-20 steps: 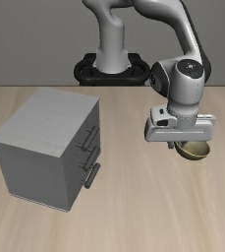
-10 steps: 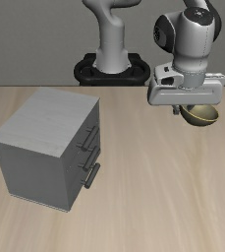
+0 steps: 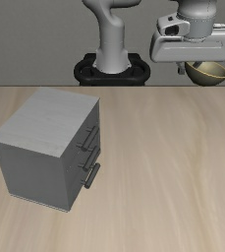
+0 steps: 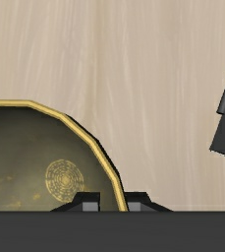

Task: Pick up the pocelain bowl on the table and place it on the white cabinet

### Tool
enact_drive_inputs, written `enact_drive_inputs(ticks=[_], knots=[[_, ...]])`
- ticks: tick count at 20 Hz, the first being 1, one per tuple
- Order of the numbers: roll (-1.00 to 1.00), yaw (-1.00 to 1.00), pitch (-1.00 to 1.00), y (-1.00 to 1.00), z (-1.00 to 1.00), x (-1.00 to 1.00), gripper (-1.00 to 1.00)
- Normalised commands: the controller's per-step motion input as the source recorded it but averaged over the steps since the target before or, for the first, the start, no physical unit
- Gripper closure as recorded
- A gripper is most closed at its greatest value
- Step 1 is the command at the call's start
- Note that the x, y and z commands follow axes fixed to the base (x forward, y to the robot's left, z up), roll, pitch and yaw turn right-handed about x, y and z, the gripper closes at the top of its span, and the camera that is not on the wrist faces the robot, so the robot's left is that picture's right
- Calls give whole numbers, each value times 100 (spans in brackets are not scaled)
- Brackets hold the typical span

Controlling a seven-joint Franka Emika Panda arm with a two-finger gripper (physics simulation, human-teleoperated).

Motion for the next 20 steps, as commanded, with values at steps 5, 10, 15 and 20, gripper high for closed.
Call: enact_drive_inputs(ticks=[5, 10, 15, 20], knots=[[0, 0, 0, -60, 40, 0, 100], [0, 0, 0, -100, 0, 0, 100], [0, 0, 0, -100, 0, 0, 100], [0, 0, 0, -100, 0, 0, 100]])
